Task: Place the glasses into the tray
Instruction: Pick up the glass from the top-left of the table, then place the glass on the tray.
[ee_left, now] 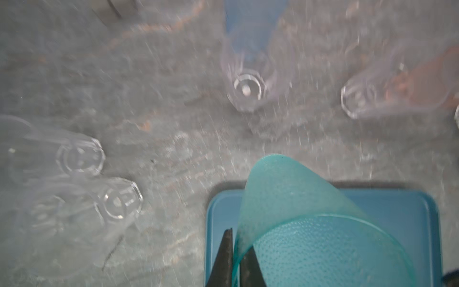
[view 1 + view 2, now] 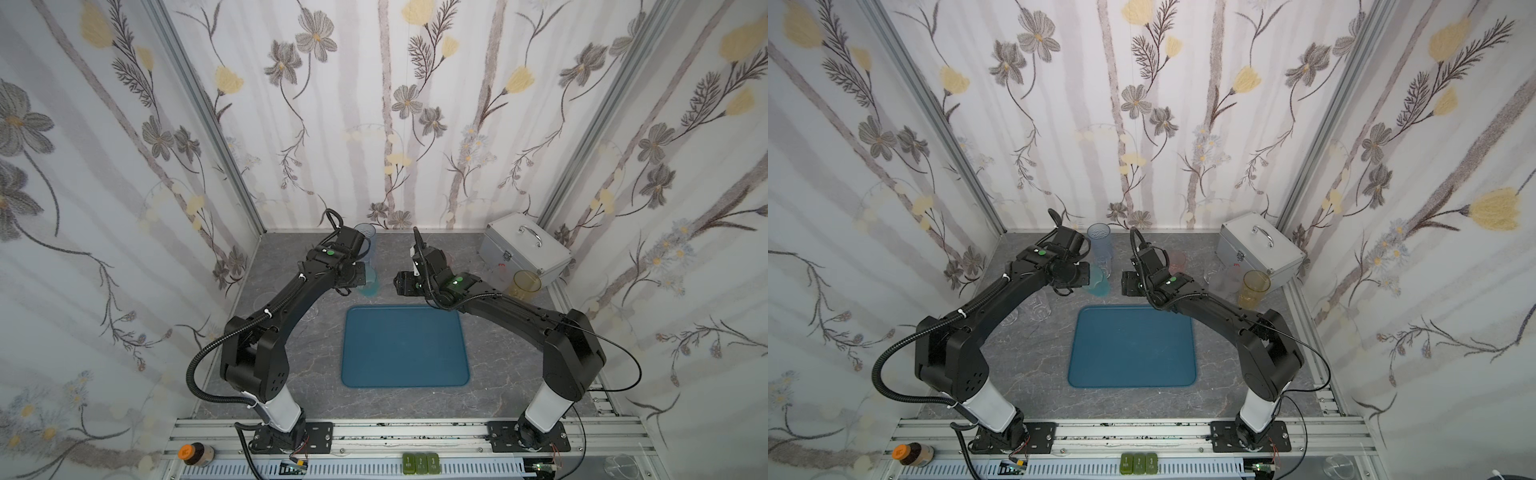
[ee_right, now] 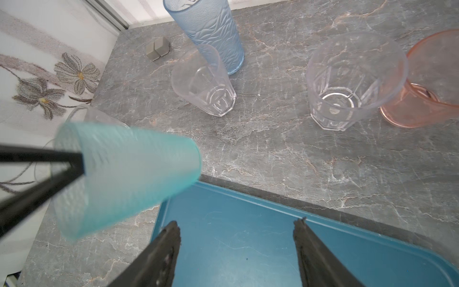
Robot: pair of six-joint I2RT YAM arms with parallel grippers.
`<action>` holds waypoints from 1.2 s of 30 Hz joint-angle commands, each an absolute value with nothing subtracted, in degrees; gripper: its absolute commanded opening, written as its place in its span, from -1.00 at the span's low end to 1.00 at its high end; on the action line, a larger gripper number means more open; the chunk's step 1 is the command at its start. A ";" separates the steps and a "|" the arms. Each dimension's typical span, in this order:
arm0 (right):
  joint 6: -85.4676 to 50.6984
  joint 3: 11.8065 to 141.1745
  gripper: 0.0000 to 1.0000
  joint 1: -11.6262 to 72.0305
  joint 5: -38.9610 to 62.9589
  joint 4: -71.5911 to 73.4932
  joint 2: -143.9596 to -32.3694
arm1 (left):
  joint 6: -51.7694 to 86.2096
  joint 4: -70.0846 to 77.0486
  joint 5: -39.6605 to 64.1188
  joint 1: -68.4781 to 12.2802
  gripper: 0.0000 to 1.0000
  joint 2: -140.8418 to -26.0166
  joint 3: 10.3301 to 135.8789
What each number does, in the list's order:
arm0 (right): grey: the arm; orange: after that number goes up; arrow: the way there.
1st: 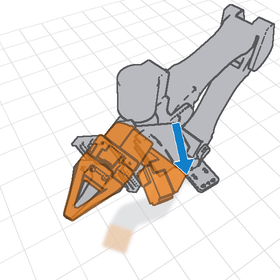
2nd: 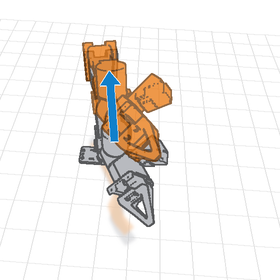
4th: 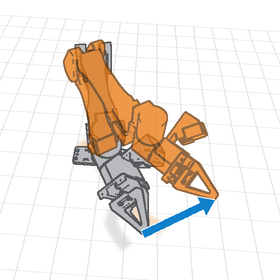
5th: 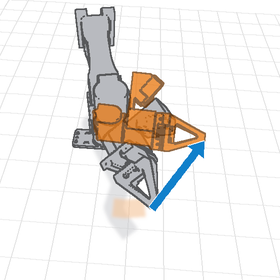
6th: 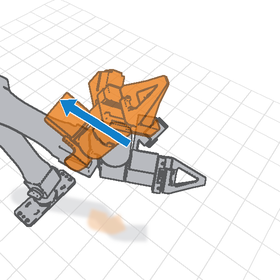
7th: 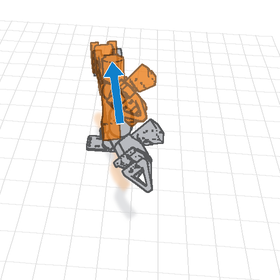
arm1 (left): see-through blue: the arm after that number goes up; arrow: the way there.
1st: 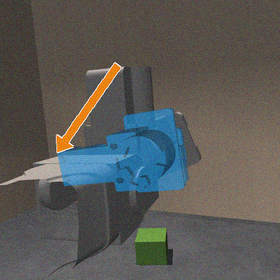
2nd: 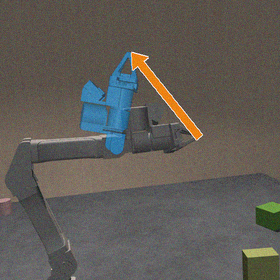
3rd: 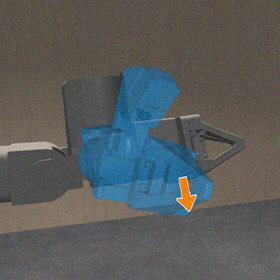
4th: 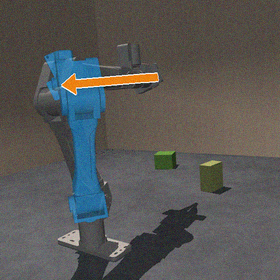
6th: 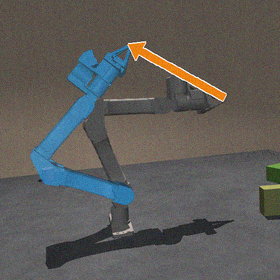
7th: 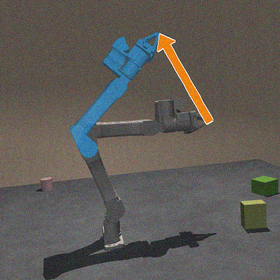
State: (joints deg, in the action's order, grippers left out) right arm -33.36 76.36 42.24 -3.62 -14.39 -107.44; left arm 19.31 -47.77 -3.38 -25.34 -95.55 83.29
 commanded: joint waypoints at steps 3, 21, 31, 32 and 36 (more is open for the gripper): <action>-33.71 75.51 0.45 42.19 -3.53 -11.97 -106.87 | 19.30 -56.34 -3.18 -27.05 -1.00 -94.48 79.55; -35.02 72.97 0.42 43.00 -2.55 -10.15 -106.02 | 15.25 -56.51 -9.67 -23.76 -1.00 -101.38 81.36; -34.92 74.17 0.42 42.98 -2.36 -10.45 -107.04 | 14.89 -55.32 -6.53 -23.43 -0.40 -100.24 82.17; -34.84 74.34 0.41 43.07 -2.38 -10.51 -107.03 | 14.86 -54.99 -5.68 -23.36 -0.34 -99.67 82.47; -34.03 75.79 0.42 42.35 -3.69 -11.90 -106.80 | 14.60 -54.91 -1.24 -22.77 -0.24 -97.87 85.74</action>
